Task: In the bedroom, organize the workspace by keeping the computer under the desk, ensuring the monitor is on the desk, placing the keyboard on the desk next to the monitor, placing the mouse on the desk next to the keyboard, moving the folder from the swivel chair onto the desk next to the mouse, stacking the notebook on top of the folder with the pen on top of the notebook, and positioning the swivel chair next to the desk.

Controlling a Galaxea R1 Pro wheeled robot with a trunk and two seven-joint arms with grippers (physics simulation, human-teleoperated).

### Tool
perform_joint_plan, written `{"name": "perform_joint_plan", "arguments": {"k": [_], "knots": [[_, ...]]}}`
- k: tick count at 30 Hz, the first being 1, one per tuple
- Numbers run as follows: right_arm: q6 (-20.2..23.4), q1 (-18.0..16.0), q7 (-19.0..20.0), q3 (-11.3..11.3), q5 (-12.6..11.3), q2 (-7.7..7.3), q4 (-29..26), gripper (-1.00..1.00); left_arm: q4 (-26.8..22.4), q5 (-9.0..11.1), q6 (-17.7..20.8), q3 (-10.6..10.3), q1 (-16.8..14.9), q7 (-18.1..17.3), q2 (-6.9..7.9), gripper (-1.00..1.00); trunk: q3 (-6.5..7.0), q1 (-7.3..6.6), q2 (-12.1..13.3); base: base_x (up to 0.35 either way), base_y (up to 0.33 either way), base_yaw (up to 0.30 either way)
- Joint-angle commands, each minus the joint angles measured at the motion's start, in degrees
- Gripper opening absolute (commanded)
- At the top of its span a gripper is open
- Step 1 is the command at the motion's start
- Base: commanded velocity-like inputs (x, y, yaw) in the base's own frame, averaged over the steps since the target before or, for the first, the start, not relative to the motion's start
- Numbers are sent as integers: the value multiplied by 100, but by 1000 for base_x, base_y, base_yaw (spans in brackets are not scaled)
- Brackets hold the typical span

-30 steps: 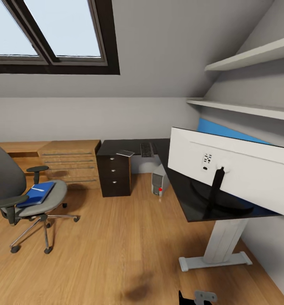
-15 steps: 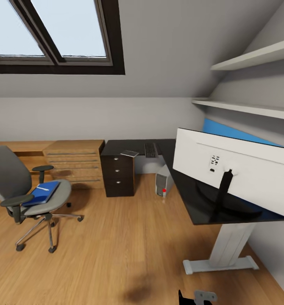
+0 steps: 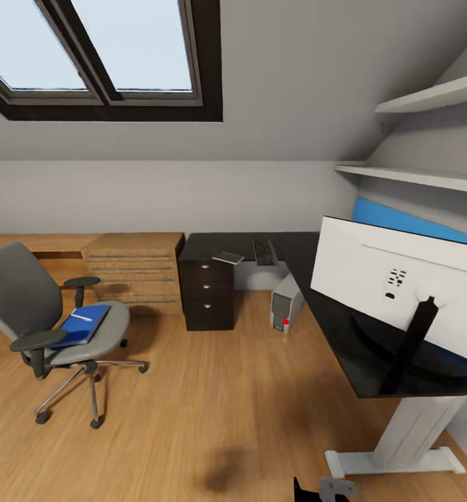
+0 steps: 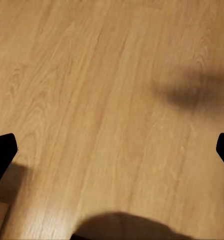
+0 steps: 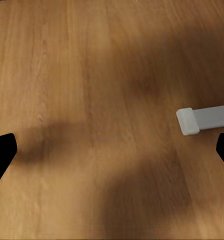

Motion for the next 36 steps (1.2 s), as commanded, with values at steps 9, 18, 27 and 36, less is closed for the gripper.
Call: {"name": "perform_joint_plan", "arguments": {"k": [9, 18, 27, 36], "knots": [[-19, -4, -16, 38, -36, -2, 5, 100, 3, -7, -19, 11, -1, 14, -3, 100, -6, 3, -4, 285, 150, 31], [-19, -4, -16, 38, -35, -2, 7, 100, 3, -7, -20, 12, -1, 9, -3, 100, -16, 3, -4, 326, 15, 2], [-19, -4, -15, 45, -30, 4, 18, 100, 3, -7, -20, 13, -1, 8, -3, 100, -18, 3, -4, 331, 1, 0], [-19, -4, -9, 47, -26, 6, 22, 100, 3, -7, -25, 13, -1, 13, -3, 100, -18, 3, -4, 332, 65, 0]]}}
